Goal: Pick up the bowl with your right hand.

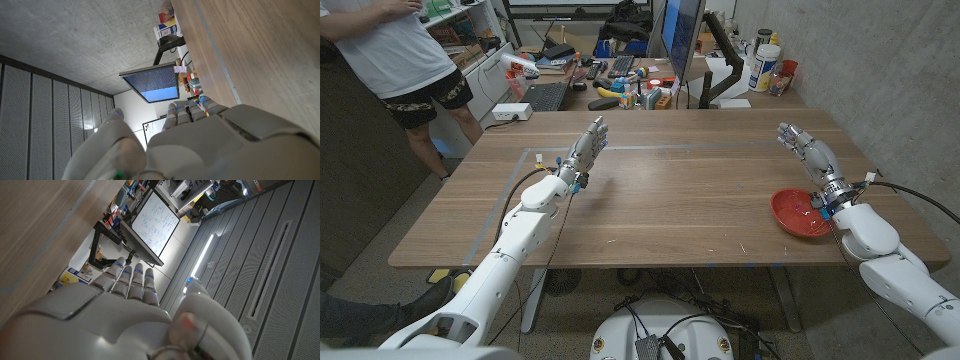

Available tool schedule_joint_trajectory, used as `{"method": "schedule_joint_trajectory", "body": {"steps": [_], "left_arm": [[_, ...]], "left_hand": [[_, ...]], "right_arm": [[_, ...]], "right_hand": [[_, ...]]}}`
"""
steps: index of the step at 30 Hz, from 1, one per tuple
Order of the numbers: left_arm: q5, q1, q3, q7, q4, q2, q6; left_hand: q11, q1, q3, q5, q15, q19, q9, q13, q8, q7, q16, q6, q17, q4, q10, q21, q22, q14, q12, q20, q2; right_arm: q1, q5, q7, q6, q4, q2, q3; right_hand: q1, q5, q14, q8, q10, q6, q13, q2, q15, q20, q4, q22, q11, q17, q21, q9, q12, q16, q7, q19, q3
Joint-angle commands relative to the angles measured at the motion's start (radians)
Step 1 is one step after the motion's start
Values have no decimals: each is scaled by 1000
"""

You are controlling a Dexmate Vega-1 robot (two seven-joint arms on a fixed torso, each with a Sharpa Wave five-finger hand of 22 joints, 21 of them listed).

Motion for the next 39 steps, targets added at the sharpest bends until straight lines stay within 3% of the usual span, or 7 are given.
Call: {"method": "schedule_joint_trajectory", "body": {"steps": [1, 27, 39], "left_arm": [[1, -9, 5, -9, 19, -4, 2], [2, -32, 3, -32, 58, -15, -12], [9, -27, 2, -22, 43, -11, -10]], "left_hand": [[0, 13, -4, -6, 5, -11, 3, 5, 0, 3, 3, 7, 5, 2, 0, 4, 6, -1, 2, -2, -4], [0, 16, -9, -8, 2, -8, 3, 5, 1, 1, 5, 15, 5, 2, 5, 5, 6, 5, 3, 1, -2], [-3, 17, -12, -9, 2, -8, 3, 5, 1, 0, 4, 16, 5, 2, 5, 5, 6, 6, 2, 2, -1]], "right_arm": [[-44, -12, -18, 21, -12, 5, 25], [-108, -38, -37, 15, -58, -4, 69], [-149, -46, -41, 13, -72, -10, 96]], "right_hand": [[9, 9, 13, 6, 12, 10, 2, 4, -1, 3, -3, 3, 3, 2, 6, 5, 6, 4, -4, 12, 1], [9, 10, 16, 4, 15, 11, 2, 4, -1, 5, -6, 4, 2, 3, 4, 6, 4, 2, -6, 12, 0], [10, 11, 19, 4, 19, 14, 2, 3, -4, 5, -9, 4, 2, 4, 3, 6, 5, 2, -7, 13, 1]]}}
